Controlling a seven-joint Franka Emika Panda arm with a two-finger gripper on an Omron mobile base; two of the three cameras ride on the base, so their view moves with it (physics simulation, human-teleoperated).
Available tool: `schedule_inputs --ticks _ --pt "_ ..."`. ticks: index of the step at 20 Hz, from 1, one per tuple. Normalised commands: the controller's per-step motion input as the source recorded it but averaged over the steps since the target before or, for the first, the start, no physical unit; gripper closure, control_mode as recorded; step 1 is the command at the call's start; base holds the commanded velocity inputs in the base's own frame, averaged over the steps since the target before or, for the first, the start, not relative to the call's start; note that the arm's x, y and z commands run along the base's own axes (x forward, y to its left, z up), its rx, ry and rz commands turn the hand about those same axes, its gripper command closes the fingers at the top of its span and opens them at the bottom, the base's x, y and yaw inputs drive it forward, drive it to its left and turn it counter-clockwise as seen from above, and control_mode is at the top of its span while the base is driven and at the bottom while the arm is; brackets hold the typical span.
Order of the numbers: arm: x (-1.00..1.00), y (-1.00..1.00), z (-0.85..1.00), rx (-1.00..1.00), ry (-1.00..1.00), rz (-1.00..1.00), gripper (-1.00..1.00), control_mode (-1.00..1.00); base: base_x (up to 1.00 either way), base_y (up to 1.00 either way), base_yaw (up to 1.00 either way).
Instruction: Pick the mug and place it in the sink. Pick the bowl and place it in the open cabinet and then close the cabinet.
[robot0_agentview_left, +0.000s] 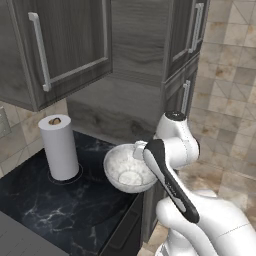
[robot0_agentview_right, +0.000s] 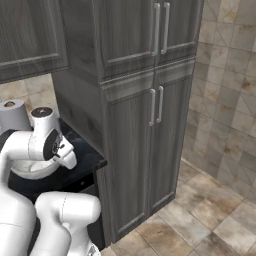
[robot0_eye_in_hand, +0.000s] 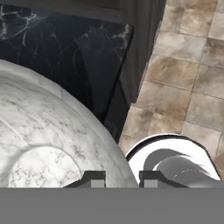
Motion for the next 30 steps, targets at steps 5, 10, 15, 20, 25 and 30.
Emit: schedule_inputs --ticks 5,10,15,20,25,30 --pt "-0.09 -0.01 0.40 0.00 0.00 -0.22 1.00 -1.00 0.00 0.00 0.00" --pt "0.00 0.00 0.45 0.00 0.11 -0.21 1.00 -1.00 0.00 0.00 0.00" --pt "0.00 0.00 0.45 0.00 0.14 -0.16 1.00 -1.00 0.00 0.00 0.00" --pt "-0.04 0.00 0.45 0.02 0.18 -0.09 1.00 -1.00 0.00 0.00 0.00" --pt "-0.20 0.00 0.25 0.00 0.02 -0.13 1.00 -1.00 0.00 0.00 0.00" --pt "-0.22 0.00 0.14 0.00 0.00 -0.16 1.00 -1.00 0.00 0.00 0.00"
